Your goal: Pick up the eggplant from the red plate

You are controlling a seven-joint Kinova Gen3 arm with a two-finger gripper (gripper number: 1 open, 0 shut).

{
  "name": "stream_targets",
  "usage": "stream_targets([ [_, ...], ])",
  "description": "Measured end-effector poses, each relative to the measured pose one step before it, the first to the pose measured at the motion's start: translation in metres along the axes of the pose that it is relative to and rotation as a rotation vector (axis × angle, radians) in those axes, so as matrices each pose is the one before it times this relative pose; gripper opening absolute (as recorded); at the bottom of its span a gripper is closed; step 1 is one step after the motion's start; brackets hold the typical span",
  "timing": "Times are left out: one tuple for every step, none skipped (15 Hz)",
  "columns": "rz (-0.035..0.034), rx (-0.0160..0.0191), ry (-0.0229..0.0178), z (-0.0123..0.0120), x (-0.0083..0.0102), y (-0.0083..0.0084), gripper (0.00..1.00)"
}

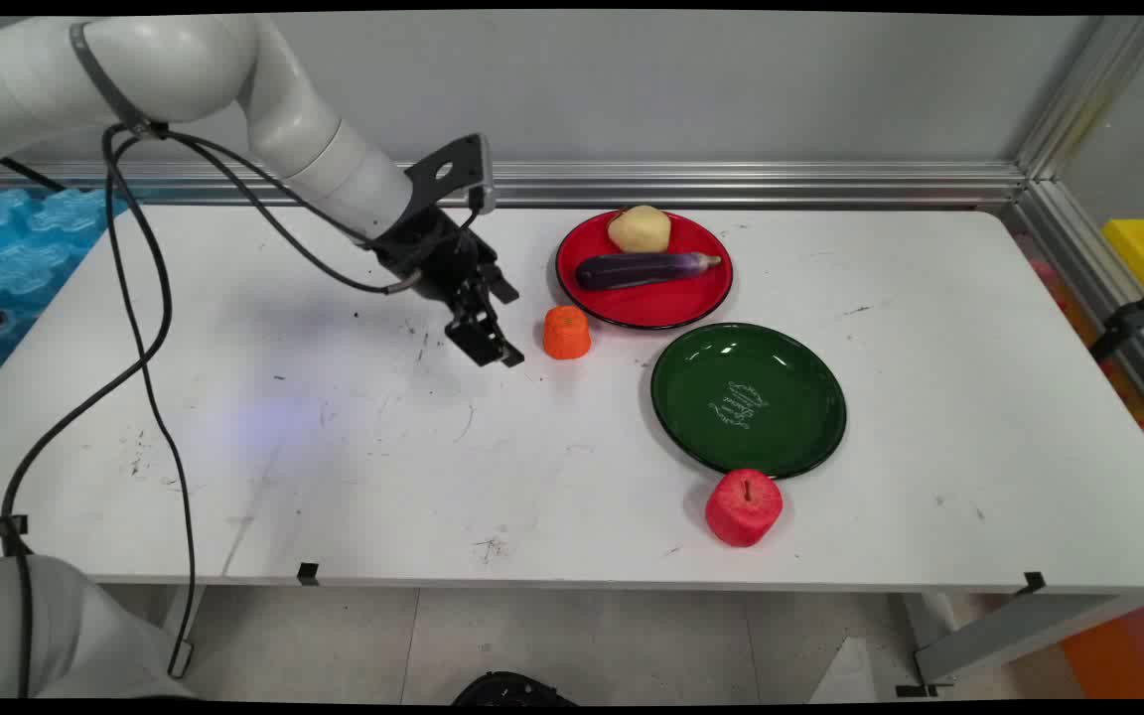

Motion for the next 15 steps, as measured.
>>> stream_targets([
  [0.00067, 0.00404, 0.0029, 0.00028, 0.00128, -0.00181, 1.0],
  [0.00128, 0.00908, 0.00555, 0.00128, 0.00243, -0.00374, 1.0],
  [0.00015, 0.00605, 0.00361, 0.0011, 0.00172, -0.00275, 1.0],
  [0.00107, 0.01202, 0.00683, 0.00251, 0.00298, -0.00502, 1.0],
  [0.00035, 0.0137, 0.00782, 0.00313, 0.00336, -0.00617, 1.0],
  [0.00111, 0.01577, 0.00798, 0.0044, 0.00354, -0.00702, 1.0],
  [-0.00006, 0.01438, 0.00752, 0.00463, 0.00247, -0.00675, 1.0],
  [0.00047, 0.01587, 0.00837, 0.00609, 0.0029, -0.00781, 1.0],
  [0.00081, 0.0146, 0.00836, 0.00692, 0.00283, -0.00761, 1.0],
  [-0.00013, 0.0114, 0.0066, 0.0064, 0.00146, -0.00611, 1.0],
  [-0.00003, 0.01161, 0.00726, 0.00749, 0.00156, -0.00663, 1.0],
  [-0.00046, 0.01053, 0.00676, 0.00803, 0.00103, -0.00614, 1.0],
  [-0.00033, 0.00793, 0.00582, 0.00713, 0.00063, -0.00484, 1.0],
  [-0.00064, 0.00883, 0.00735, 0.00925, 0.00053, -0.00575, 1.0],
  [-0.00039, 0.00567, 0.00525, 0.00671, 0.00031, -0.00384, 1.0],
])
